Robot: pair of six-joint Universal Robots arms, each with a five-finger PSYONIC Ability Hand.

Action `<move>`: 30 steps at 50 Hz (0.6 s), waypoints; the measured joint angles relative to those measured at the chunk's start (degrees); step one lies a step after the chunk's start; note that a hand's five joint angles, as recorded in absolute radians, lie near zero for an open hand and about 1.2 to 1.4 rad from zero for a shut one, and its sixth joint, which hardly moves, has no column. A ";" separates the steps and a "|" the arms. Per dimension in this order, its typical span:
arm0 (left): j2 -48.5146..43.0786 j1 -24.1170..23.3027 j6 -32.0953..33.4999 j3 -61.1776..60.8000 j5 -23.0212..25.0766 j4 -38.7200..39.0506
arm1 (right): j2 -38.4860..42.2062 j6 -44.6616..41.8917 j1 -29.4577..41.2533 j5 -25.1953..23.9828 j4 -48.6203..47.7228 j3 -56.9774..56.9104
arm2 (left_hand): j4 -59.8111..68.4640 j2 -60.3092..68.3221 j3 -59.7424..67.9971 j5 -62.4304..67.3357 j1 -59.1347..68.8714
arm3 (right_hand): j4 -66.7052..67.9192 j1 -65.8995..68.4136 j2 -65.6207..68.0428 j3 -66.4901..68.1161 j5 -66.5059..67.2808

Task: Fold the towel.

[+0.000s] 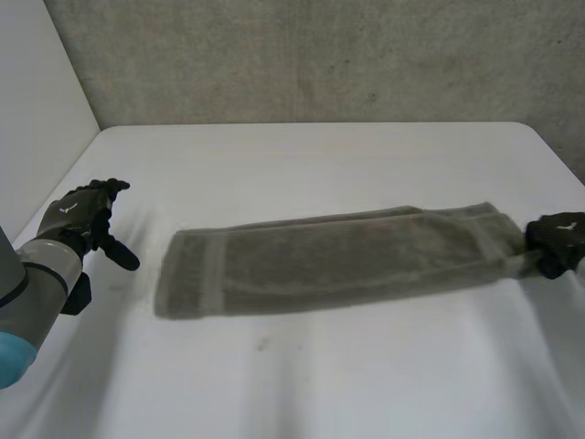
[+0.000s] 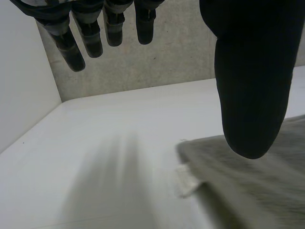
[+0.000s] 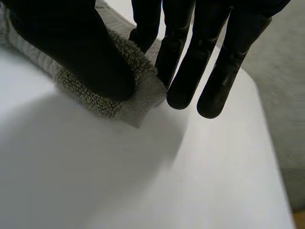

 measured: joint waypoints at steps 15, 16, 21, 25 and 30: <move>0.06 -0.05 -0.02 0.00 0.01 0.00 | -4.77 -4.49 -5.68 0.30 5.80 -8.84 | 0.00 0.00 0.00 0.00 0.00 | 0.17 0.34 0.23 0.22 0.30; 0.06 -0.04 -0.03 0.00 0.00 0.00 | -5.20 -3.90 -4.68 0.41 5.83 -9.23 | 0.00 0.00 0.00 0.00 0.00 | 0.17 0.34 0.24 0.24 0.33; 0.17 -0.05 -0.03 0.00 0.00 -0.01 | -7.68 1.45 6.64 0.89 5.72 -12.65 | 0.00 -0.01 0.00 0.00 0.00 | 0.17 0.34 0.31 0.27 0.39; 0.31 -0.06 -0.03 0.00 0.00 0.00 | -7.62 3.94 17.20 1.67 5.24 -14.81 | 0.00 -0.01 0.00 0.00 0.00 | 0.18 0.35 0.31 0.27 0.42; 0.45 -0.07 0.00 -0.13 0.00 -0.01 | -3.41 4.86 35.61 3.03 3.97 -17.36 | 0.00 -0.01 0.00 0.00 0.00 | 0.18 0.35 0.32 0.27 0.42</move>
